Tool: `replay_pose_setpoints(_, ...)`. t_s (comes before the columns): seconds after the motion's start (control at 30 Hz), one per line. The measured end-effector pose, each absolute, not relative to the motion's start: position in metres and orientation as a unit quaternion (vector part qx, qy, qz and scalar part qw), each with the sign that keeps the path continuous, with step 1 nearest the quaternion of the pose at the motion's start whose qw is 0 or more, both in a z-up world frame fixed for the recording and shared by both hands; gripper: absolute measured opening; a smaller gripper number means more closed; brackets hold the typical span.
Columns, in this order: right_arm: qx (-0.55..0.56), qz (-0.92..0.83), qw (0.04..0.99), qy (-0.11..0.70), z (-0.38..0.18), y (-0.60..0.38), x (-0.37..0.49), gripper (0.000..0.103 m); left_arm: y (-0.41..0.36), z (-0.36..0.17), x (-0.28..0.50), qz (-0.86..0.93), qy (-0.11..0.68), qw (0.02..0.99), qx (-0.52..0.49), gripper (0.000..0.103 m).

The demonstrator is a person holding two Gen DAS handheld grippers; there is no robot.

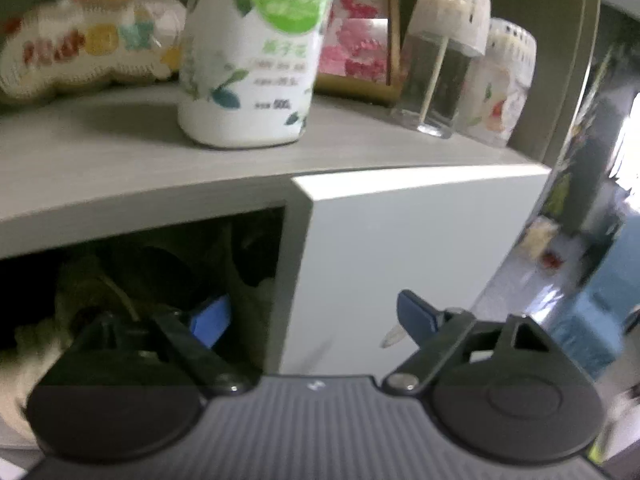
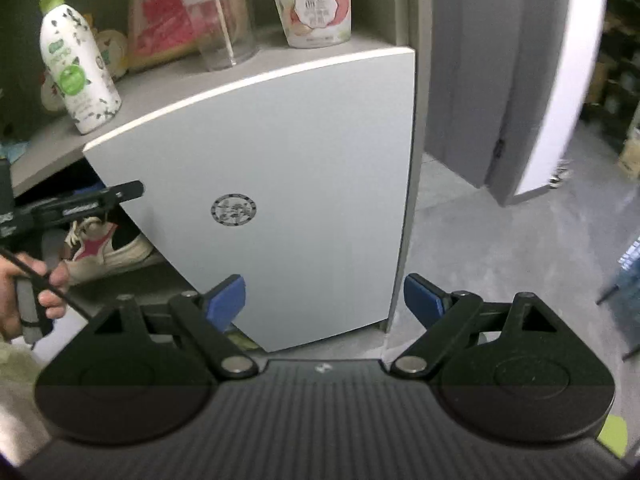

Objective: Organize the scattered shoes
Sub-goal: 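Move both grippers toward the open white shoe cabinet shelves, then turn the right gripper back toward the white sneakers on the mat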

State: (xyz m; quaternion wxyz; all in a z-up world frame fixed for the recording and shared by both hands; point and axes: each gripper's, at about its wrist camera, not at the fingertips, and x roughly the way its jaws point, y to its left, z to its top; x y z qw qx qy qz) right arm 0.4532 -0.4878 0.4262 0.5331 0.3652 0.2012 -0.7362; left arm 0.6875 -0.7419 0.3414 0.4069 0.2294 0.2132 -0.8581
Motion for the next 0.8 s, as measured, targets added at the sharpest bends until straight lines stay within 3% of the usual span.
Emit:
replay_pose_setpoints(0.27, 0.404, -0.754, 0.467, 0.226, 0.427, -0.442, 0.529, 0.088, -0.761, 0.331, 0.689, -0.885, 0.208, 0.340, 0.242, 0.060)
replay_pose_setpoints(0.43, 0.402, -0.781, 0.424, 0.220, 0.437, -0.417, 0.552, 0.088, -0.766, 0.328, 0.694, -0.889, 0.216, 0.322, 0.242, 0.056)
replay_pose_setpoints(0.8, 0.411, -0.801, 0.396, 0.183, 0.424, -0.385, 0.551, 0.088, -0.740, 0.337, 0.690, -0.901, 0.105, 0.300, 0.294, 0.050)
